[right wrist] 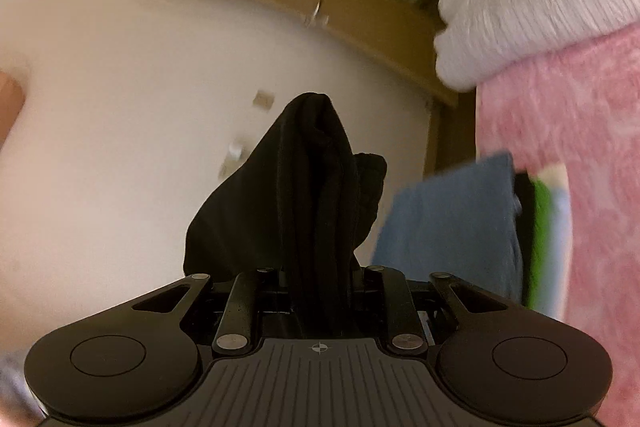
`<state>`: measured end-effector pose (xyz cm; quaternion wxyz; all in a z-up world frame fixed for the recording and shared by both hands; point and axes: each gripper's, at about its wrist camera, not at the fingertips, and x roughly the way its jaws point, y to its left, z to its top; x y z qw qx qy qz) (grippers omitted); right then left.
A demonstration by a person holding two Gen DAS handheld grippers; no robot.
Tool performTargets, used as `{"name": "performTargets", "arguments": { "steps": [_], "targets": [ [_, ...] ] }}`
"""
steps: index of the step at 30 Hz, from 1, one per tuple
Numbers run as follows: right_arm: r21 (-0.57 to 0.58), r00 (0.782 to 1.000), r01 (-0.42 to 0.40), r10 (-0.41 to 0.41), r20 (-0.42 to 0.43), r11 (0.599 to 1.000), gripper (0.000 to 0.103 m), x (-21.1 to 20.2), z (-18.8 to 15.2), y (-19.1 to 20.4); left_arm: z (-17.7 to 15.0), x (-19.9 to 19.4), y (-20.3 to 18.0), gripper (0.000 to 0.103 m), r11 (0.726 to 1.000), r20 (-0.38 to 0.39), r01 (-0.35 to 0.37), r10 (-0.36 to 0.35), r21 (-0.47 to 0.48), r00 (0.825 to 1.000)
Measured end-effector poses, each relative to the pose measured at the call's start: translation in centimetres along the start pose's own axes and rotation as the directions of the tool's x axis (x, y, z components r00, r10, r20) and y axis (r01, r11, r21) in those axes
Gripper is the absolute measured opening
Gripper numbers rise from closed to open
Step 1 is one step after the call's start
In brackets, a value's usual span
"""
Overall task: Fold clothes
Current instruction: 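Carry the black trouser bundle with both grippers toward the folded clothes stack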
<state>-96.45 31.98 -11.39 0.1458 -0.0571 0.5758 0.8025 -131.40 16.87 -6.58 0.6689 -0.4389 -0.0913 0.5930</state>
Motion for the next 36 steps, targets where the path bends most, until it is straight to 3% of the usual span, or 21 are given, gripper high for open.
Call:
{"name": "performTargets", "arguments": {
  "steps": [6, 10, 23, 25, 27, 28, 29, 31, 33, 35, 36],
  "targets": [
    [0.079, 0.994, 0.064, -0.071, 0.079, 0.995, 0.020, 6.5, 0.9, -1.0, 4.7, 4.3, 6.0, 0.014, 1.000, -0.129, 0.010, -0.010, 0.005, 0.992],
    [0.120, 0.988, 0.122, -0.132, 0.075, 0.985, 0.020, 9.7, 1.6, -2.6, 5.9, 7.0, 9.7, 0.014, 1.000, -0.176, -0.005, 0.001, -0.020, 0.984],
    [0.195, 0.964, 0.263, -0.267, -0.007, 0.945, 0.021, 14.4, 2.4, -8.4, 5.6, 13.5, 16.9, 0.018, 0.995, -0.311, -0.058, 0.030, -0.079, 0.950],
    [0.177, 0.949, 0.312, -0.313, -0.027, 0.933, 0.027, 15.3, 2.6, -9.6, 5.0, 14.4, 18.3, 0.026, 0.991, -0.328, -0.128, 0.107, -0.042, 0.938],
    [0.157, 0.915, 0.401, -0.401, -0.038, 0.902, 0.040, 16.4, 2.9, -11.0, 4.5, 14.8, 19.7, 0.033, 0.981, -0.334, -0.191, 0.168, -0.038, 0.928],
    [0.155, 0.901, 0.432, -0.432, -0.036, 0.888, 0.043, 16.5, 3.0, -11.5, 4.7, 14.4, 20.0, 0.033, 0.980, -0.320, -0.190, 0.164, -0.054, 0.933],
    [0.155, 0.901, 0.432, -0.434, -0.019, 0.889, 0.046, 16.3, 3.1, -11.5, 4.9, 14.0, 20.1, 0.032, 0.980, -0.305, -0.189, 0.159, -0.069, 0.939],
    [0.125, 0.893, 0.440, -0.448, 0.044, 0.889, 0.047, 15.1, 3.1, -10.7, 6.0, 12.8, 19.4, 0.031, 0.976, -0.257, -0.217, 0.207, -0.007, 0.944],
    [0.046, 0.847, 0.514, -0.516, 0.128, 0.856, 0.047, 14.0, 3.4, -9.0, 7.1, 11.8, 18.2, 0.031, 0.969, -0.201, -0.237, 0.245, 0.065, 0.948],
    [-0.064, 0.805, 0.576, -0.552, 0.218, 0.815, 0.047, 13.5, 3.6, -6.9, 8.0, 11.3, 16.9, 0.030, 0.967, -0.154, -0.222, 0.240, 0.124, 0.959],
    [-0.122, 0.796, 0.590, -0.551, 0.250, 0.798, 0.047, 13.6, 3.8, -5.9, 8.5, 11.2, 16.2, 0.028, 0.967, -0.135, -0.205, 0.226, 0.152, 0.965]
  ]
}}
